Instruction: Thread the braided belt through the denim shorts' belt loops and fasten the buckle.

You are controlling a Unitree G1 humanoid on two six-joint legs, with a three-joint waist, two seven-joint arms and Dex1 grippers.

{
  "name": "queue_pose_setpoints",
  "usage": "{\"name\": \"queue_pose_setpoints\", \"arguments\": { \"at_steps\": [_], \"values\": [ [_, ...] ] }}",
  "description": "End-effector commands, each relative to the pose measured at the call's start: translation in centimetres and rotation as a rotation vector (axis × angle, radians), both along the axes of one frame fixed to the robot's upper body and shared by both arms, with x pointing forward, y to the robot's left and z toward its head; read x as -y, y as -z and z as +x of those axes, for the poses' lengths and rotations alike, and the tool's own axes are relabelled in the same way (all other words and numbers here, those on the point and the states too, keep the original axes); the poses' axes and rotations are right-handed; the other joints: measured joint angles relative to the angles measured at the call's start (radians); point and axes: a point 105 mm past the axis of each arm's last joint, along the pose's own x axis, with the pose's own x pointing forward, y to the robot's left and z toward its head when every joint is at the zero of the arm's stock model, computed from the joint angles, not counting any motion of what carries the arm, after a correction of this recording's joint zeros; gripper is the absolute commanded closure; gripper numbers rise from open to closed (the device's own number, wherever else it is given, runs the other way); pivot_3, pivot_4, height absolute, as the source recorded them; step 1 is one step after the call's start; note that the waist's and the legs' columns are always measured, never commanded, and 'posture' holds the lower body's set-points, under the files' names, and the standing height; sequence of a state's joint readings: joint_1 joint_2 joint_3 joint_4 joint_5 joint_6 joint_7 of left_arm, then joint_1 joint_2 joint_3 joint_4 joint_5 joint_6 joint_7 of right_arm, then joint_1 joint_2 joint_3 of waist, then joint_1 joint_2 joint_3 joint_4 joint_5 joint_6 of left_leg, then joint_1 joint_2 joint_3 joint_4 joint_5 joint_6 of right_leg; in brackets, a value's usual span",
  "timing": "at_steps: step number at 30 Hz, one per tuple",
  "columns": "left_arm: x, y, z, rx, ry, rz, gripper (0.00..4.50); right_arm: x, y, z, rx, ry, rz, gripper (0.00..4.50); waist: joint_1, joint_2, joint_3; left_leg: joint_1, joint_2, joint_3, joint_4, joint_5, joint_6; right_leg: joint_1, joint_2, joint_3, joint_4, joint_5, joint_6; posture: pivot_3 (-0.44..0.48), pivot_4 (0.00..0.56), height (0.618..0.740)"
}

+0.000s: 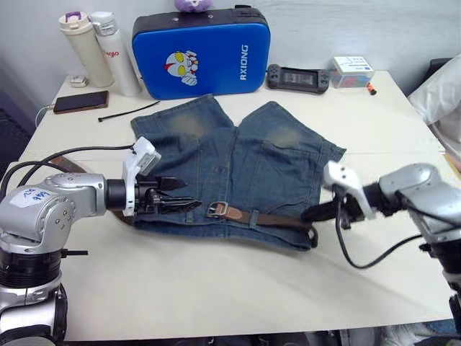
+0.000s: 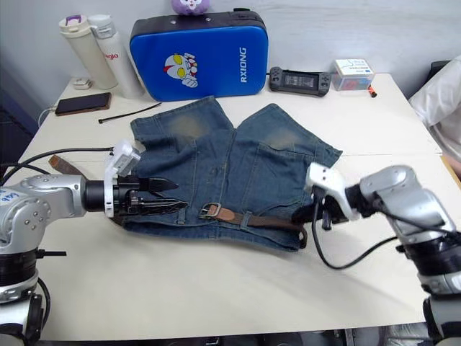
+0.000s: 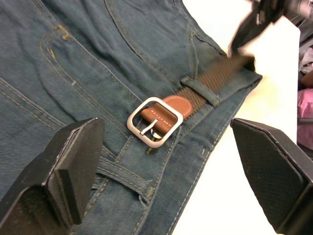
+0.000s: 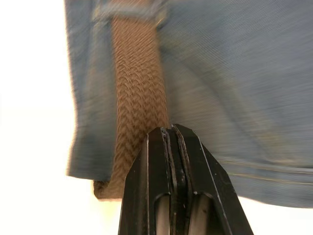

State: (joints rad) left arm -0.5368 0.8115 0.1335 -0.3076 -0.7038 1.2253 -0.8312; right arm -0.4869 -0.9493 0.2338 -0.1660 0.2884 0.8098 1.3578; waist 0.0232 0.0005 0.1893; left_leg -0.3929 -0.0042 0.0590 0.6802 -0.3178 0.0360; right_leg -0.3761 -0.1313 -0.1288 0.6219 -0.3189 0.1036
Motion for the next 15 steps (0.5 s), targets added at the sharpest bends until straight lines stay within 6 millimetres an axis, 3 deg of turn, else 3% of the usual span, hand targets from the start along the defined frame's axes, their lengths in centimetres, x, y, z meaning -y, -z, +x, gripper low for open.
{"name": "queue_pose_setpoints", "arguments": {
  "at_steps": [1,4,7,10,15],
  "values": [
    [0.1,-0.6,-0.1,0.033,0.021,0.012,0.0,-0.8,1.4,-1.3,-0.029,-0.019,0.002,4.48,0.001,0.0,0.0,0.0,0.0,0.0,0.001,0.0,0.0,0.0,0.0,0.0,0.0,0.0,0.0,0.0,0.15,0.725],
    [-0.1,-0.4,-0.1,0.028,0.016,0.021,0.0,-0.3,3.6,-1.7,-0.038,-0.014,-0.058,4.48,0.001,-0.002,-0.001,0.002,0.0,0.0,0.0,0.0,0.0,0.002,0.0,0.0,0.0,0.0,0.0,0.0,0.15,0.725],
    [-0.4,-0.3,-0.1,0.021,0.006,0.019,0.0,-0.1,3.8,-1.3,-0.005,0.002,-0.063,4.48,0.0,-0.005,-0.003,0.004,0.0,0.0,0.0,0.0,0.0,0.003,0.0,0.001,0.0,0.0,0.0,0.0,0.15,0.725],
    [-0.9,-0.3,-0.4,0.01,-0.009,0.01,0.0,-0.7,1.8,-0.3,0.049,-0.002,0.014,4.48,0.0,-0.007,-0.004,0.004,0.001,0.0,0.0,0.0,0.0,0.003,0.0,0.001,0.0,0.0,0.0,0.0,0.15,0.725],
    [-2.7,-1.8,-0.4,0.004,-0.12,-0.117,0.0,-2.5,-5.1,0.0,0.169,-0.156,0.181,4.48,-0.004,-0.003,0.002,0.002,0.001,0.001,0.0,0.0,0.0,0.001,0.001,0.002,0.0,0.0,0.0,0.0,0.15,0.725]
  ]
}}
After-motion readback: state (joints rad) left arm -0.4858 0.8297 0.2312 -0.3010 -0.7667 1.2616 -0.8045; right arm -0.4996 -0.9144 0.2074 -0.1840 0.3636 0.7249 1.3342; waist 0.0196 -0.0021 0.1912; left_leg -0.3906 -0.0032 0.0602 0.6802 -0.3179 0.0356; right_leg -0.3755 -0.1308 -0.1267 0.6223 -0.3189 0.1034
